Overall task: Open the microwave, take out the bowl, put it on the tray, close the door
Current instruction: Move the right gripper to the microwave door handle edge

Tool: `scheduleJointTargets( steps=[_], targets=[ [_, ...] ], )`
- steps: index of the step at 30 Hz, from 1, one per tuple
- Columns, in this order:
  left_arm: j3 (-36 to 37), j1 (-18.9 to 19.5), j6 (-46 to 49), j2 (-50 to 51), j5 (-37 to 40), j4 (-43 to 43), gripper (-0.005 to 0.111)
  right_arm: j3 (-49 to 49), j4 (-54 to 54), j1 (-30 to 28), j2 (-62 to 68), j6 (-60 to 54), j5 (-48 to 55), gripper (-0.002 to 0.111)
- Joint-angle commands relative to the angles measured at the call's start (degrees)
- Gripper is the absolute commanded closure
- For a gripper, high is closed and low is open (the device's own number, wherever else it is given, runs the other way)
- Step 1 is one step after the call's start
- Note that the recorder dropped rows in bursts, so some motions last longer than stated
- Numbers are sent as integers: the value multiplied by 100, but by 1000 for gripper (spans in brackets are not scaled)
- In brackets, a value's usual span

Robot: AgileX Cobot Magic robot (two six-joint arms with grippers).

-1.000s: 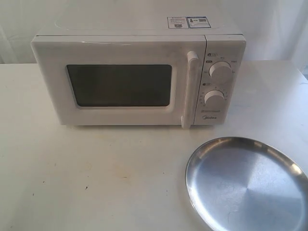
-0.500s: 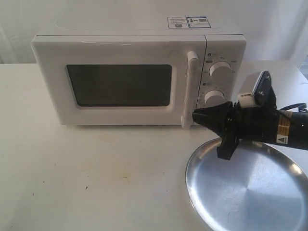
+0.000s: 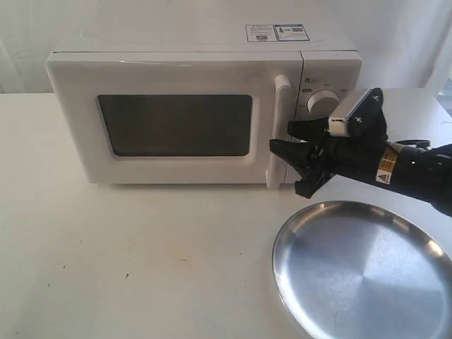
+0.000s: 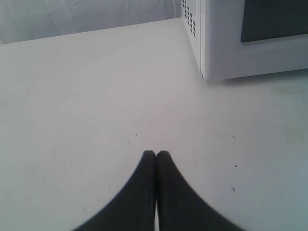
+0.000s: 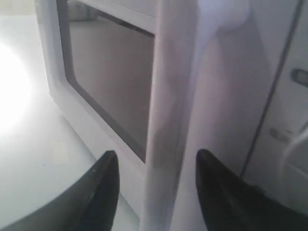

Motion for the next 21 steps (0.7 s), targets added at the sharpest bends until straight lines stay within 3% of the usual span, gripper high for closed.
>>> scheduleJointTargets(
  steps=[1,4,6,8,16,21],
  targets=[
    [28,-1,-32,-12,-15,-25,107,-286,-10,360,184,-26,534,62],
    [28,-1,-32,-12,-15,-25,107,-329,-10,450,251,-26,652,67],
    [28,-1,-32,-12,-15,-25,107,-329,-70,450,251,-26,596,83],
    [28,-1,-32,-12,-15,-25,107,-329,-286,450,213,-5,554,107],
    [28,-1,-32,-12,-15,-25,107,-329,-785,450,-31,386,985,108],
    [28,-1,-32,-12,-15,-25,107,-329,-2429,450,-111,1319,-269,108]
  ],
)
